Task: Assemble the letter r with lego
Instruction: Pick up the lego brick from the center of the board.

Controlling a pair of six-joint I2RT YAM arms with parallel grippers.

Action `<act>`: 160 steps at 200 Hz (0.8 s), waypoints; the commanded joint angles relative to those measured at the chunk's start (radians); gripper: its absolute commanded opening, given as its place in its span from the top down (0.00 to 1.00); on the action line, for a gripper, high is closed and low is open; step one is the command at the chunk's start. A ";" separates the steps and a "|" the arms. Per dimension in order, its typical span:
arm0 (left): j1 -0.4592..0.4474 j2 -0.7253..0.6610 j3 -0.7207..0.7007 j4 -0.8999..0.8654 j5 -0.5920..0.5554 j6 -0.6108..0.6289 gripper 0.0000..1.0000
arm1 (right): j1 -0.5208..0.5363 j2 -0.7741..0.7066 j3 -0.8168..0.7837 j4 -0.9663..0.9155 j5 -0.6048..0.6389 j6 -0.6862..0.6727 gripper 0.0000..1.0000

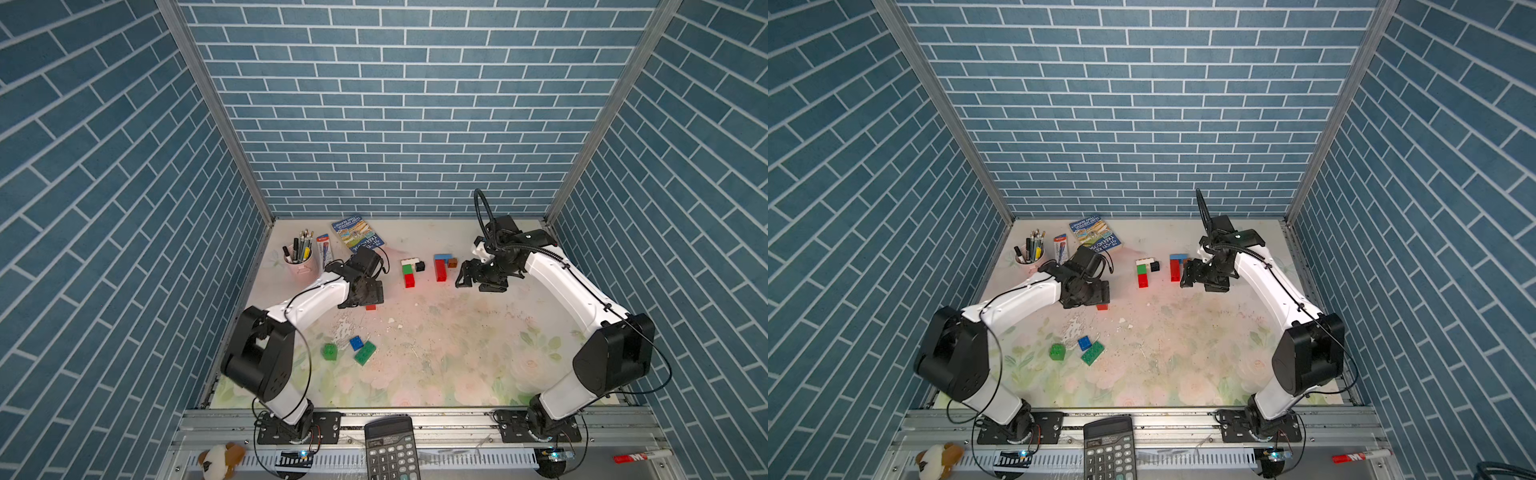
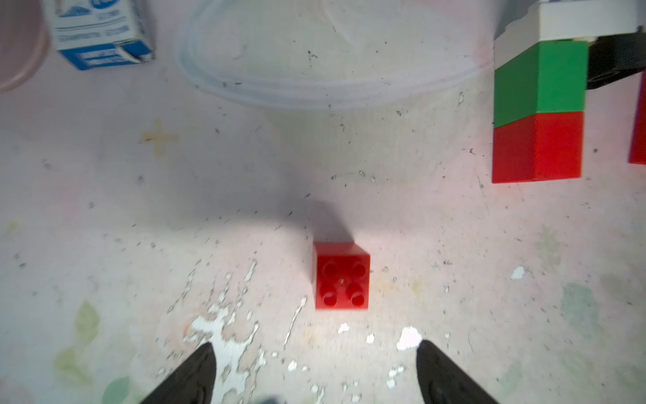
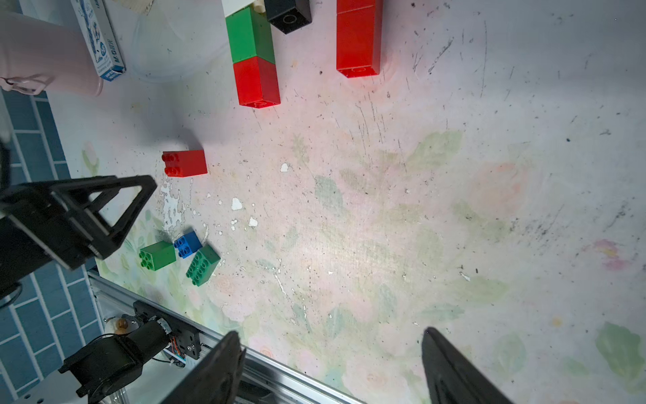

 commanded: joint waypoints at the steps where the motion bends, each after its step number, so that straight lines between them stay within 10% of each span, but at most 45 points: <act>1: -0.009 -0.138 -0.085 -0.134 -0.077 -0.032 0.09 | -0.002 -0.008 0.002 -0.012 -0.037 -0.050 0.18; 73: -0.041 -0.507 -0.367 -0.300 -0.076 -0.159 0.19 | 0.061 -0.016 -0.033 0.012 -0.056 -0.040 0.18; 160: -0.046 -0.396 -0.493 -0.101 -0.040 -0.146 0.32 | 0.110 -0.126 -0.128 0.028 -0.032 0.011 0.17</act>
